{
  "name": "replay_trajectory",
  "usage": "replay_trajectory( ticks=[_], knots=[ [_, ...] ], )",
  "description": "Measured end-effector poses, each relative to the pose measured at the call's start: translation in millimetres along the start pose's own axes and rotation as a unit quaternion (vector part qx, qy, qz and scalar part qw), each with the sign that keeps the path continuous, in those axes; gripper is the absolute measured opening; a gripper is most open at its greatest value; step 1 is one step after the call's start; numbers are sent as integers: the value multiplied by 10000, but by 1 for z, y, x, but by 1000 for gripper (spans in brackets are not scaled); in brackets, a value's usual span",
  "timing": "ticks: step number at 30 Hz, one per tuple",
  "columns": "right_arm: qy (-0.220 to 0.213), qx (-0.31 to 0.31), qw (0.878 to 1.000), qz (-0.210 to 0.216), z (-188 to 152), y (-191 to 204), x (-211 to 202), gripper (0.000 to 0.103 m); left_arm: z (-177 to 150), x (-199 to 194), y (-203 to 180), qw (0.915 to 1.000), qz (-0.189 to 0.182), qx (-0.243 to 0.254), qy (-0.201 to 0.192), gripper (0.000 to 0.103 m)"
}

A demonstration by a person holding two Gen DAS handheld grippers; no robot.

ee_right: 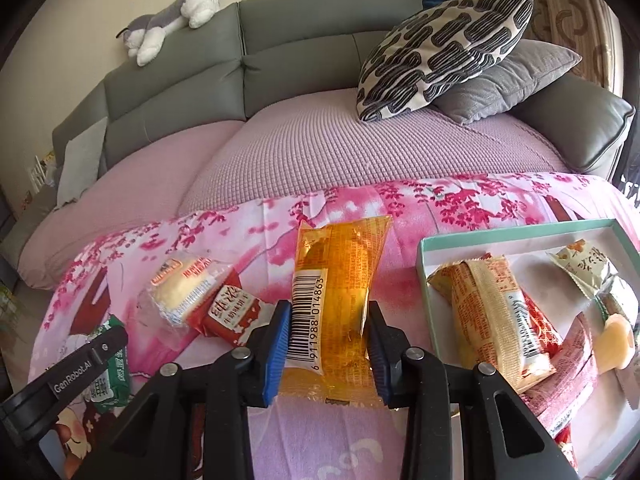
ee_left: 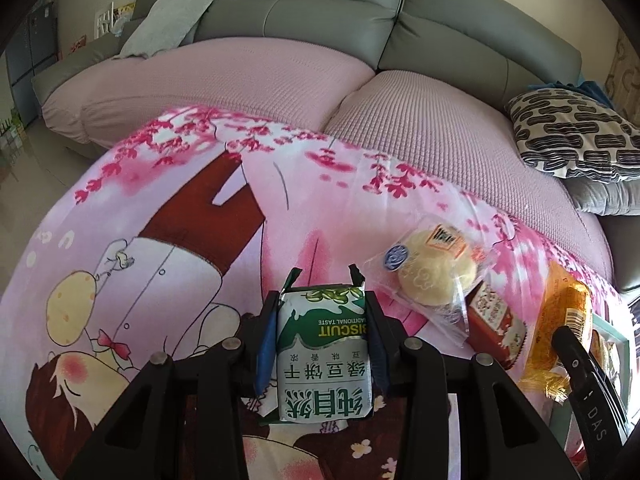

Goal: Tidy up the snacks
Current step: 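Lift and carry the green carton and orange wafer bag over the tray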

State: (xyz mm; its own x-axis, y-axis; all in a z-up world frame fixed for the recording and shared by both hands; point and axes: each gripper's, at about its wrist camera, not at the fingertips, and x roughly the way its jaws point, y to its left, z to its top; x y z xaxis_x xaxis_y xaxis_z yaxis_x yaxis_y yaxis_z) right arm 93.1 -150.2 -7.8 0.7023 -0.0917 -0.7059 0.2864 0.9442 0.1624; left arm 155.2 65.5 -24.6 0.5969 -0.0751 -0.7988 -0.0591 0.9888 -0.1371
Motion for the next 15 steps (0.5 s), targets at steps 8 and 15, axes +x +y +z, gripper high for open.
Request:
replay_trajectory(
  ticks=[8,15],
  knots=[
    [-359,66,9993,-9,14,-10,-33,39,5,-27,-27,9987,-187,293,-367,41],
    [-563,396,9974,-198,26,-46,-52,39,3,-36,-82,9938,-600,859,-370,41]
  ],
)
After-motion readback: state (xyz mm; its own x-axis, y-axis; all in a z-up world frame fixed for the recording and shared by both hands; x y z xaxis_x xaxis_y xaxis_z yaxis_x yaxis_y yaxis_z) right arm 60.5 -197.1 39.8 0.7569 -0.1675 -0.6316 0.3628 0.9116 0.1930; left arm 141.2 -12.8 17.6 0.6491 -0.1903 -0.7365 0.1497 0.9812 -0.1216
